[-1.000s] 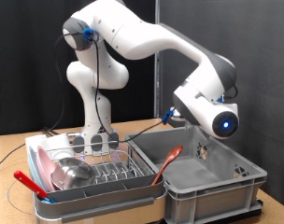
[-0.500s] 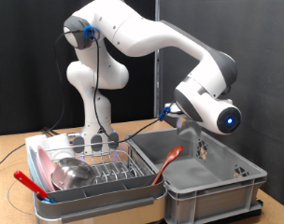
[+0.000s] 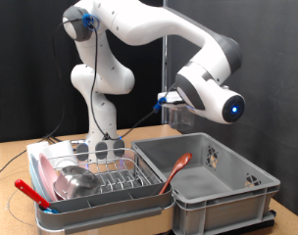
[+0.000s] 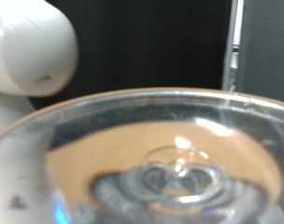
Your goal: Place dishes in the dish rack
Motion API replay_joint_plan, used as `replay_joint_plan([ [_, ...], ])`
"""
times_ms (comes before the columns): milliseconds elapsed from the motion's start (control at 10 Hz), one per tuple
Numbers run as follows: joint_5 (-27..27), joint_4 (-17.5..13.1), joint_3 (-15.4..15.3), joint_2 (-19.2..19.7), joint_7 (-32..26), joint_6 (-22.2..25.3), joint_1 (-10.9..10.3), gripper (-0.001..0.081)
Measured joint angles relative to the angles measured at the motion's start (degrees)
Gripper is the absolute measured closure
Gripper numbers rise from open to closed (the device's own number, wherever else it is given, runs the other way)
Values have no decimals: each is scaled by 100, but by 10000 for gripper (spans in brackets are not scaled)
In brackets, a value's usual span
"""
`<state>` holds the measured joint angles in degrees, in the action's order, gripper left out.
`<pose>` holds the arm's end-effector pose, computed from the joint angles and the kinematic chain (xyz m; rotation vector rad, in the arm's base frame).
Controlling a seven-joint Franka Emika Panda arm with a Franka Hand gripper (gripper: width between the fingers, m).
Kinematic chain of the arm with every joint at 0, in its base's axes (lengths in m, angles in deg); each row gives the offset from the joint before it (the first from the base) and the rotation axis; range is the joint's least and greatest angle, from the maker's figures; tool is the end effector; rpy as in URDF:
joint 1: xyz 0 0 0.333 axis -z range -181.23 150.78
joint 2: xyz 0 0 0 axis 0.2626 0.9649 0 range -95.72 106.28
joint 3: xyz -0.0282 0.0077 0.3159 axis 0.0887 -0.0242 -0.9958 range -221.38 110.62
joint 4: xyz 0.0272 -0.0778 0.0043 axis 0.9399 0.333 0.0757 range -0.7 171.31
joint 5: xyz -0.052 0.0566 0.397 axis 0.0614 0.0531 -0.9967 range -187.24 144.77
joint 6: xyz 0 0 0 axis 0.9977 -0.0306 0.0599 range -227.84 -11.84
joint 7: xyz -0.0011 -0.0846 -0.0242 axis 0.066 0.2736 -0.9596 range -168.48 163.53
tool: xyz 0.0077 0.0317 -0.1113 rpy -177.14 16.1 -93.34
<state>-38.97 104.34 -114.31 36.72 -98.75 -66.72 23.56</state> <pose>0.4315 0.1672 0.3486 -0.6913 -1.5817 0.5081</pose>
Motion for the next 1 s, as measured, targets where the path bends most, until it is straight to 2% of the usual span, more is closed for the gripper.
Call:
replay_joint_plan([
  [200, 199, 238, -123, -323, -169, 439, 301, 706],
  [300, 240, 389, -211, -500, -320, 525, 504, 706],
  [400, 247, 638, -347, -882, -546, 529, 779, 706],
  [600, 330, 640, -340, -839, -580, 600, 744, 706],
  [700, 555, 665, -396, -839, -738, 741, 774, 706],
  [800, 814, 732, -479, -885, -948, 885, 877, 706],
  [1000, 1461, 892, -749, -1119, -1564, 1180, 1344, 706],
])
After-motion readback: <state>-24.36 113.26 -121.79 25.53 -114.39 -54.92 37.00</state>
